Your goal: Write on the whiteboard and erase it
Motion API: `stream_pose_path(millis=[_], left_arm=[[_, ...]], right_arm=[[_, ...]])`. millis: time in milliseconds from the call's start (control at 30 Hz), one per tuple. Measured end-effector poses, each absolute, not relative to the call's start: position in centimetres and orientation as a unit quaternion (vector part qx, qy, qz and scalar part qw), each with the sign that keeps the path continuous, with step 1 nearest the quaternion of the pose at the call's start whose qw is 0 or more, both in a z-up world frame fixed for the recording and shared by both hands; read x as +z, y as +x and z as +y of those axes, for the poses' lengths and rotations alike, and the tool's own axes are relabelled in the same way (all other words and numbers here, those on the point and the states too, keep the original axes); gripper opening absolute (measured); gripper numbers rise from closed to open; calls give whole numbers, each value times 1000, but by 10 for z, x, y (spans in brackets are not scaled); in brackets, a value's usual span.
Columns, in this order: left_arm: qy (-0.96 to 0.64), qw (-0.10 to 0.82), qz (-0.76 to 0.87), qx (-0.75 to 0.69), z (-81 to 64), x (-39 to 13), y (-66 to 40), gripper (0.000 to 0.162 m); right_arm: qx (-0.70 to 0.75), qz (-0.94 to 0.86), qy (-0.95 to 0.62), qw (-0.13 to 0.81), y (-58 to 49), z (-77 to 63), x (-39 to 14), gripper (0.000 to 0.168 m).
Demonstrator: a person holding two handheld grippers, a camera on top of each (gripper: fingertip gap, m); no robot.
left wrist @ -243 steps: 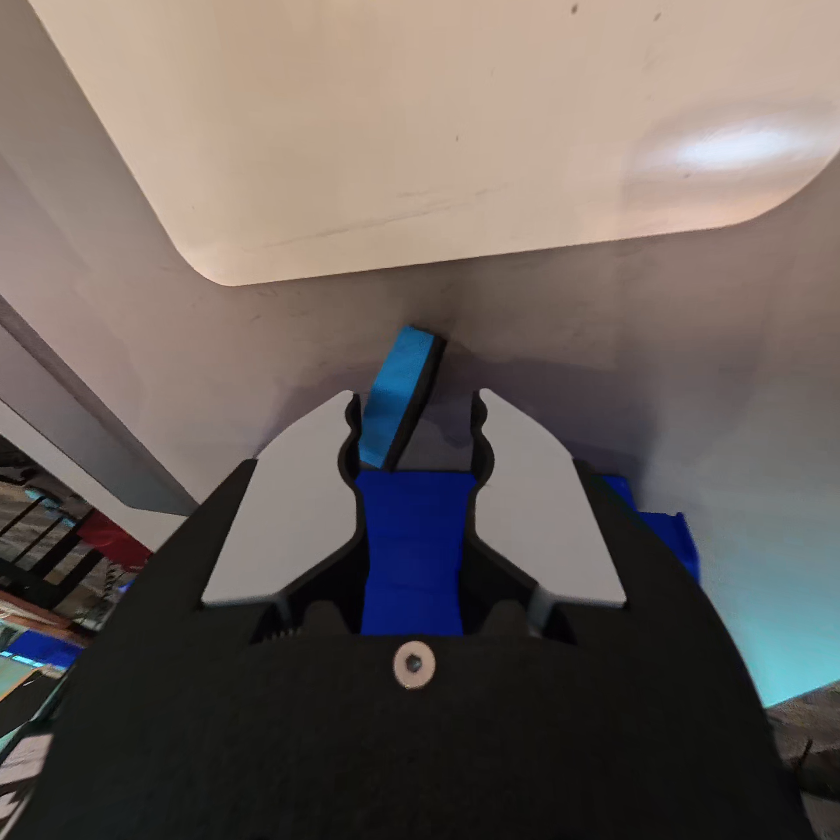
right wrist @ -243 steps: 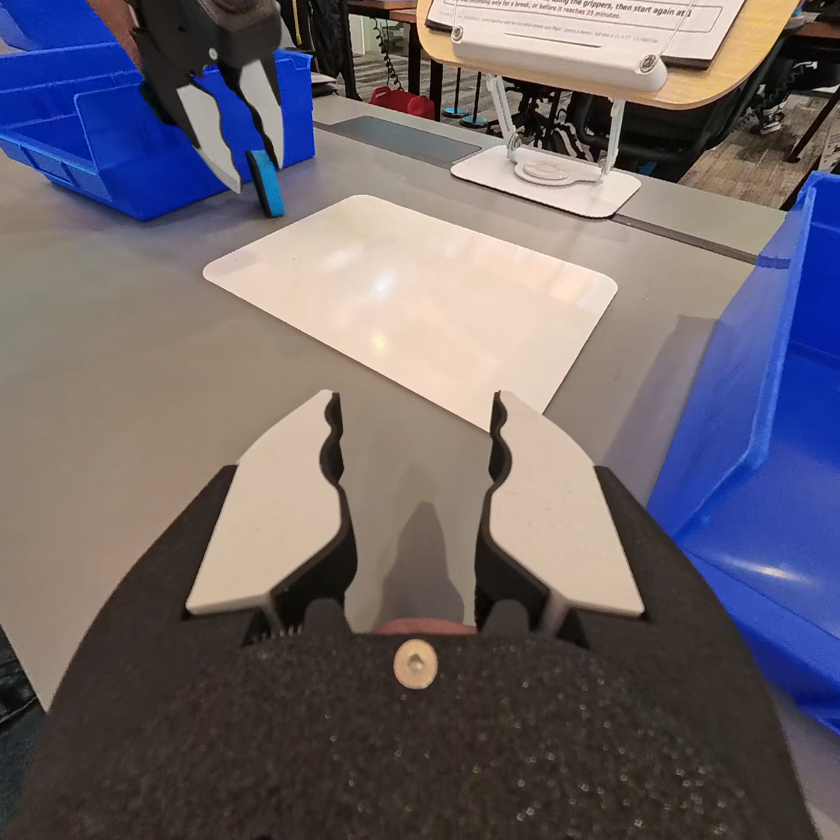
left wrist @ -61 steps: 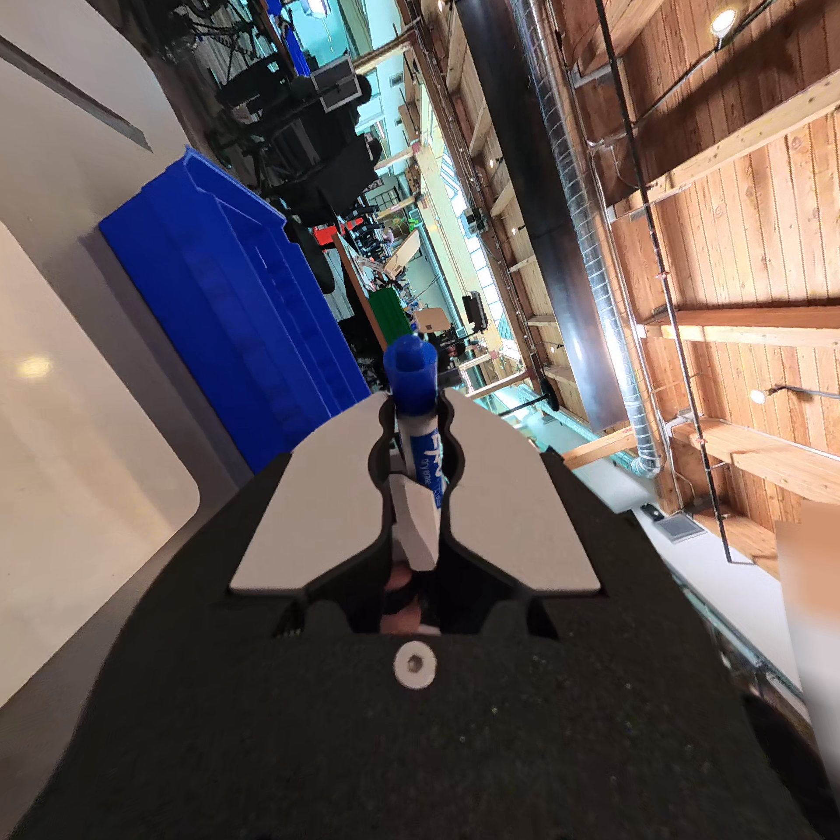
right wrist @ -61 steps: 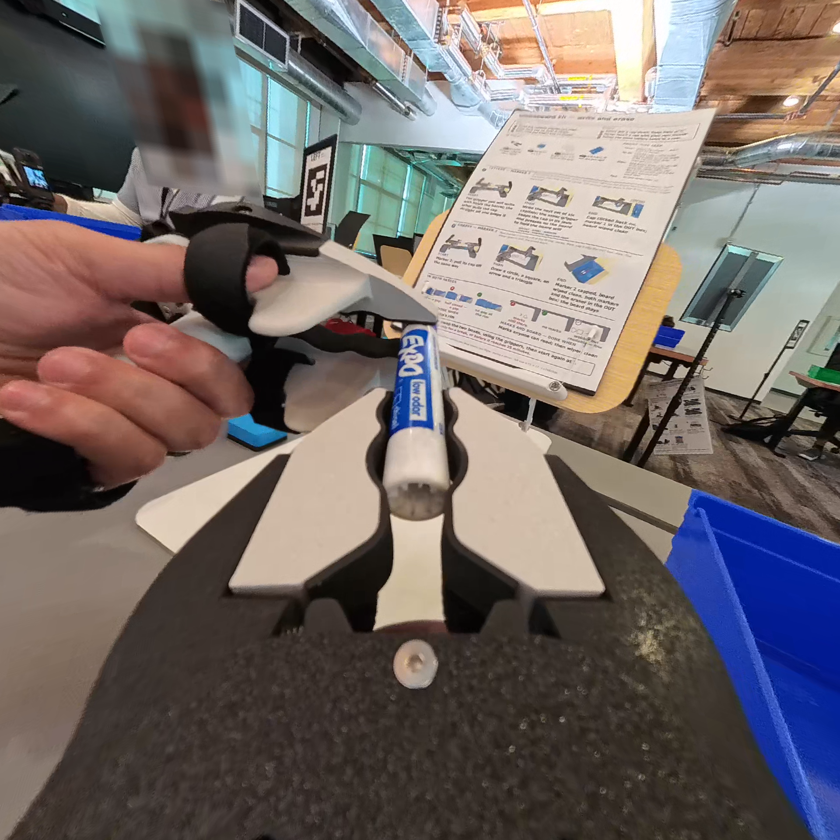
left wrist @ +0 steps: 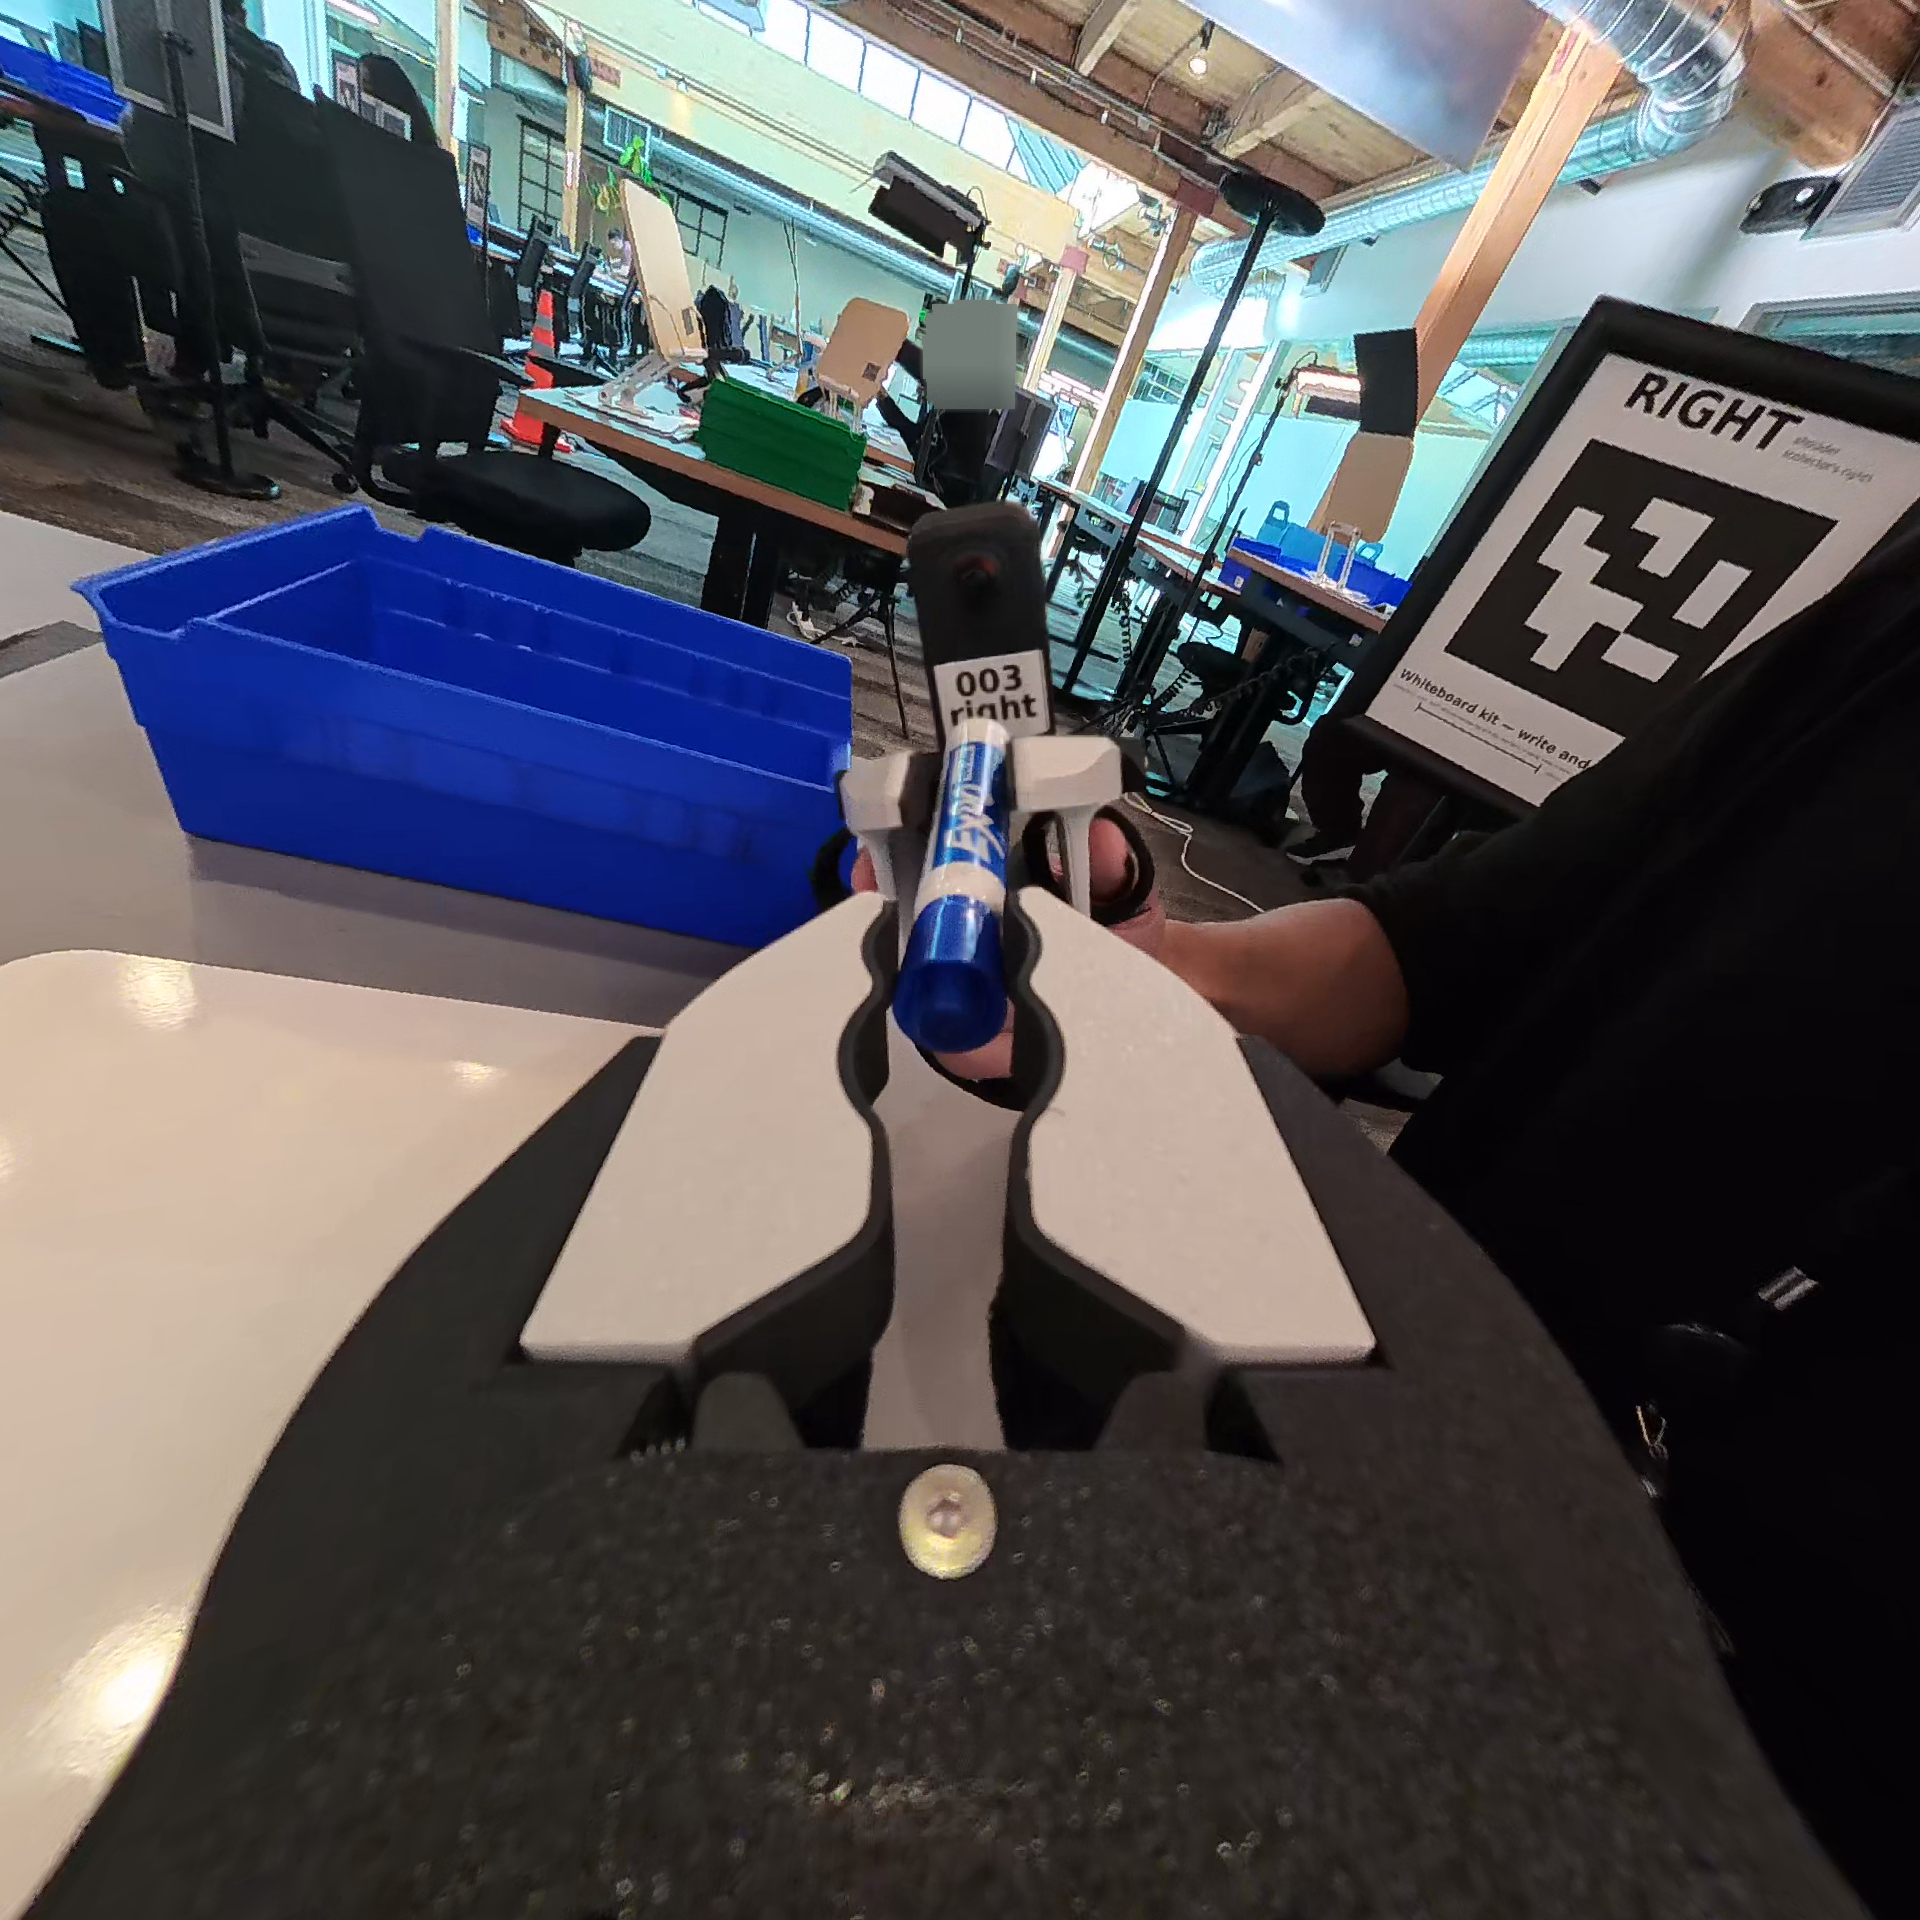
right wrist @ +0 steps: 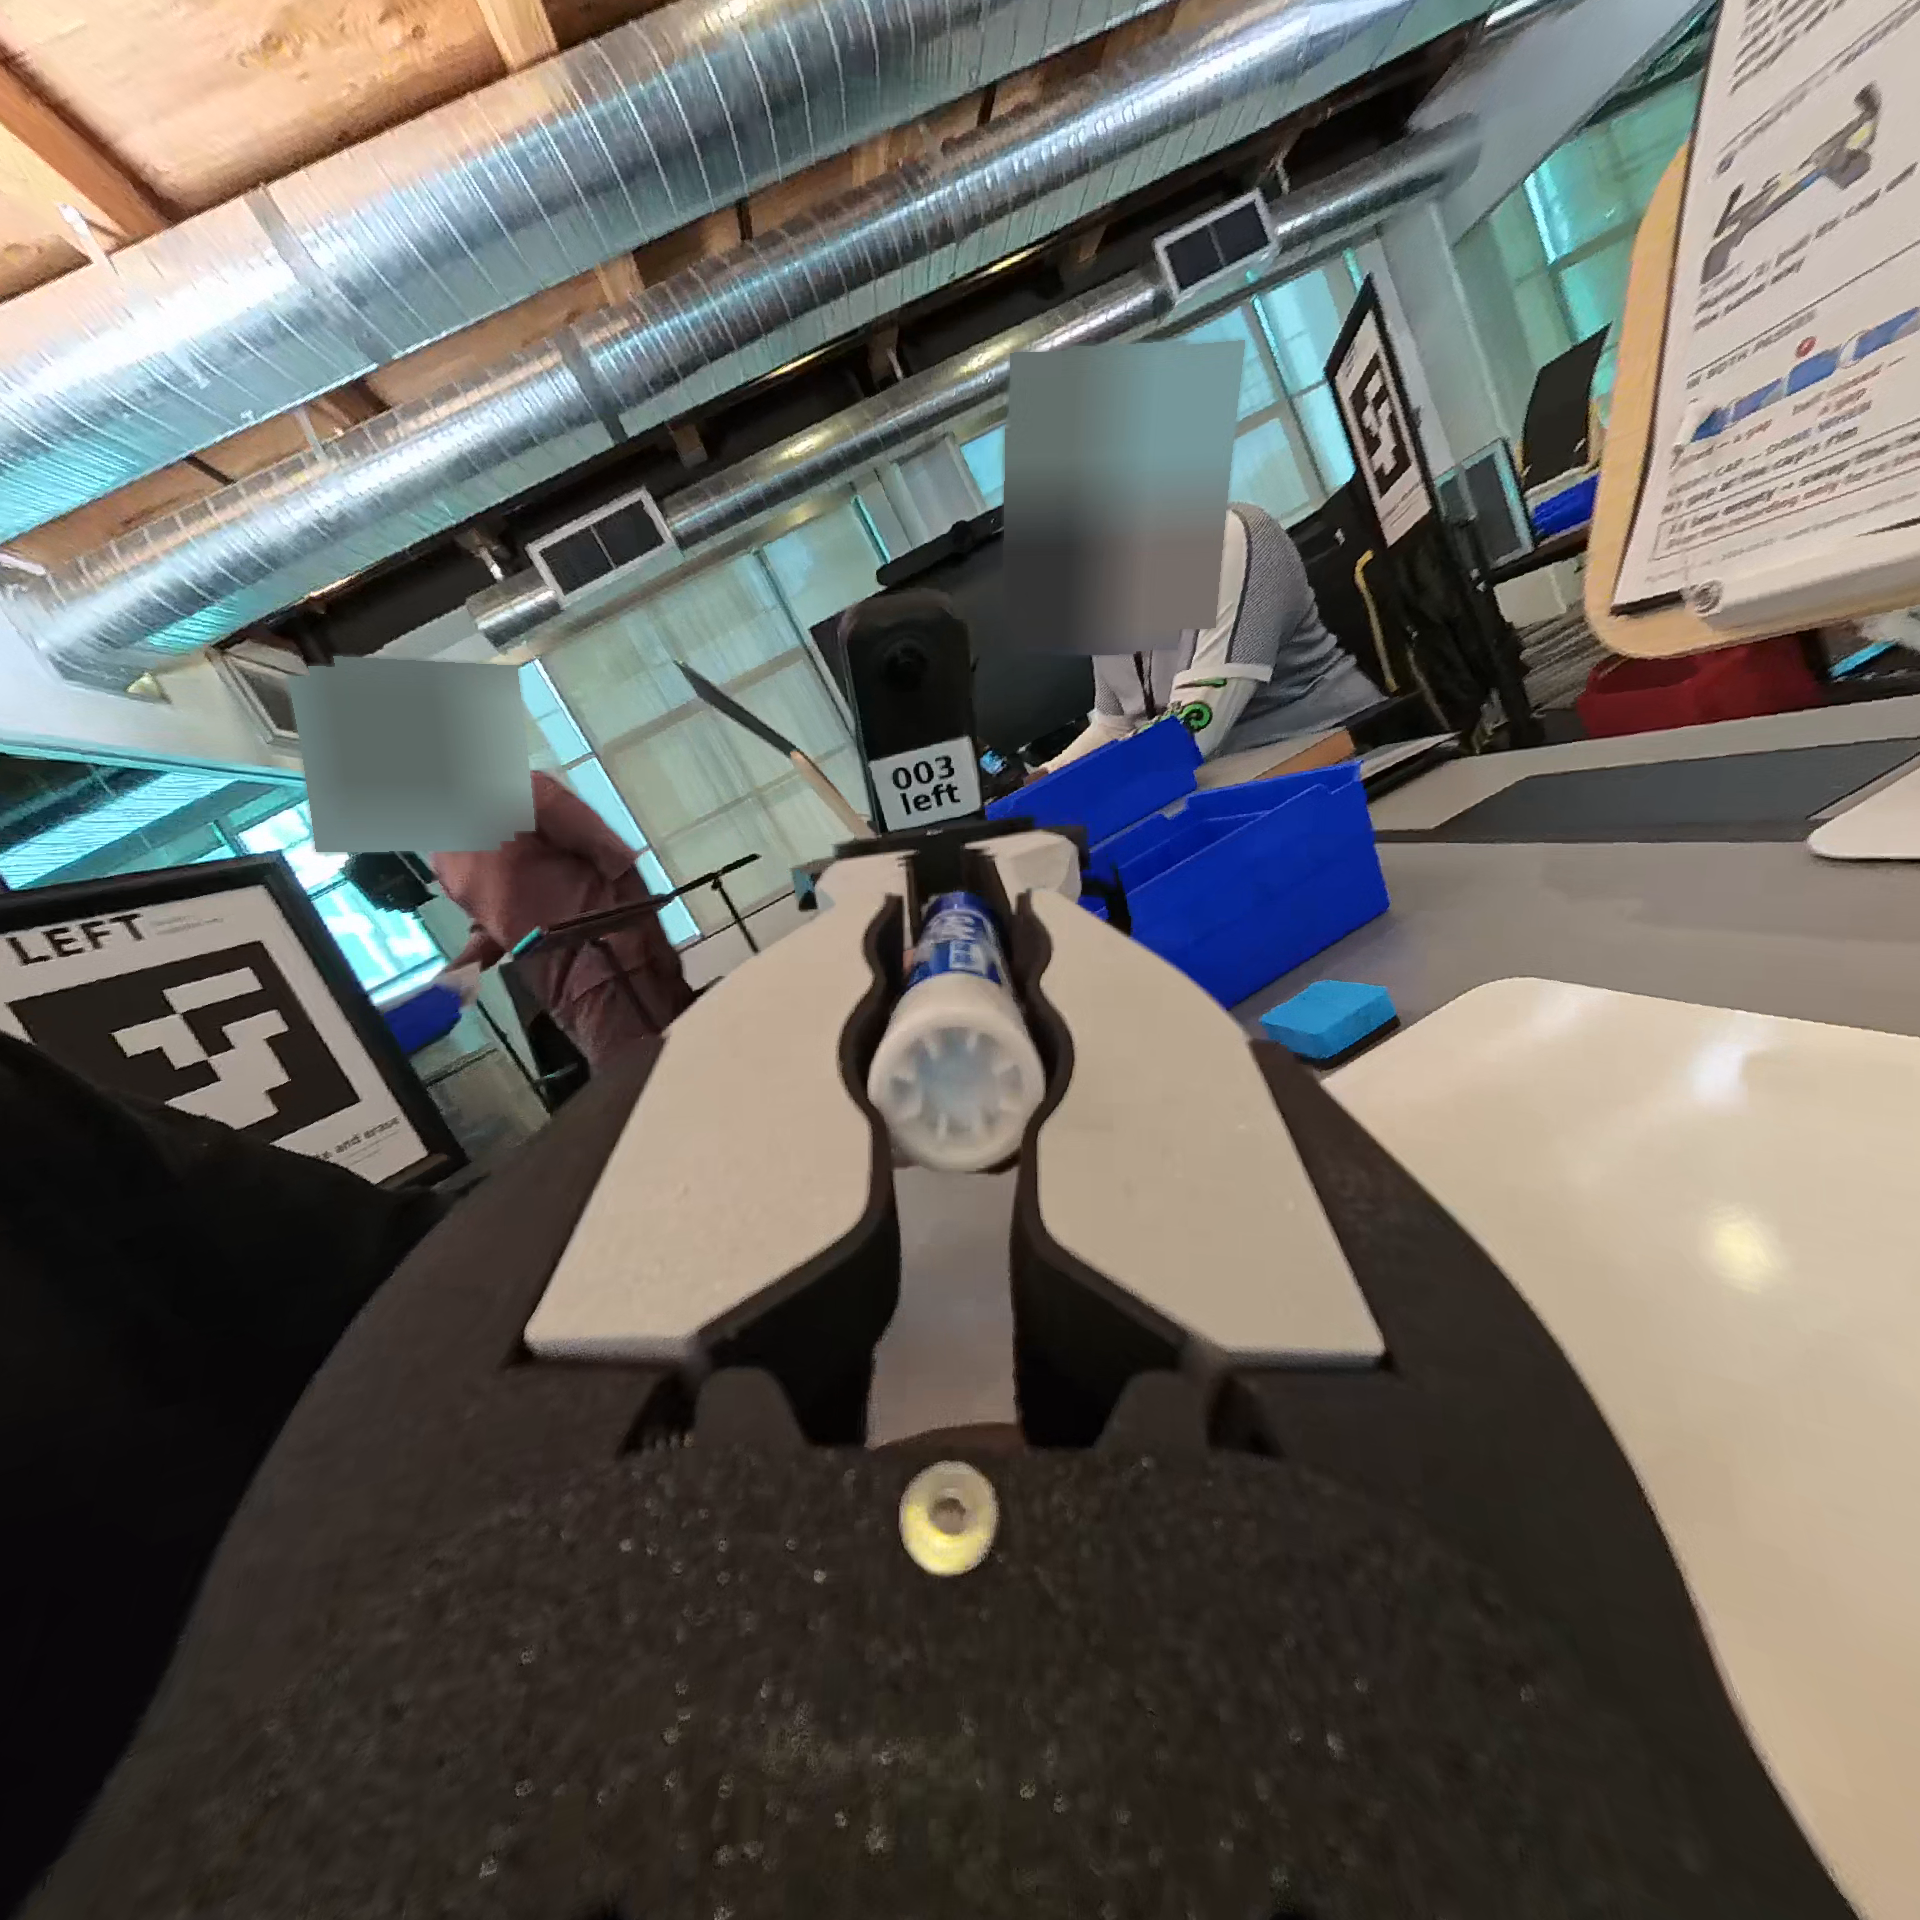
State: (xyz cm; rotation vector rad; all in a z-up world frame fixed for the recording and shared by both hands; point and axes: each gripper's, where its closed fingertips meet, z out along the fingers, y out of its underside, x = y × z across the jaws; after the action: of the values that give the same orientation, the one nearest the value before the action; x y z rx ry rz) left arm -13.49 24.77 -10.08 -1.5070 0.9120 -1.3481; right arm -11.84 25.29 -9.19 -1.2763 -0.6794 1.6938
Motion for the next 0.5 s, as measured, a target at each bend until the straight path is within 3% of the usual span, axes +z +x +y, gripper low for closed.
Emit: stream_pose_path(millis=[367,433,500], left_arm=[[-630,423,379,-530,246,-116,-116,19],[-643,422,393,-504,246,-125,-115,34],[-646,421,407,-489,244,-129,-113,37]], right_arm=[[685,-233,-511,464,-103,264,-81,20],[679,-241,-513,465,-104,263,-81,20],[673,-245,-519,466,-106,263,-82,20]])
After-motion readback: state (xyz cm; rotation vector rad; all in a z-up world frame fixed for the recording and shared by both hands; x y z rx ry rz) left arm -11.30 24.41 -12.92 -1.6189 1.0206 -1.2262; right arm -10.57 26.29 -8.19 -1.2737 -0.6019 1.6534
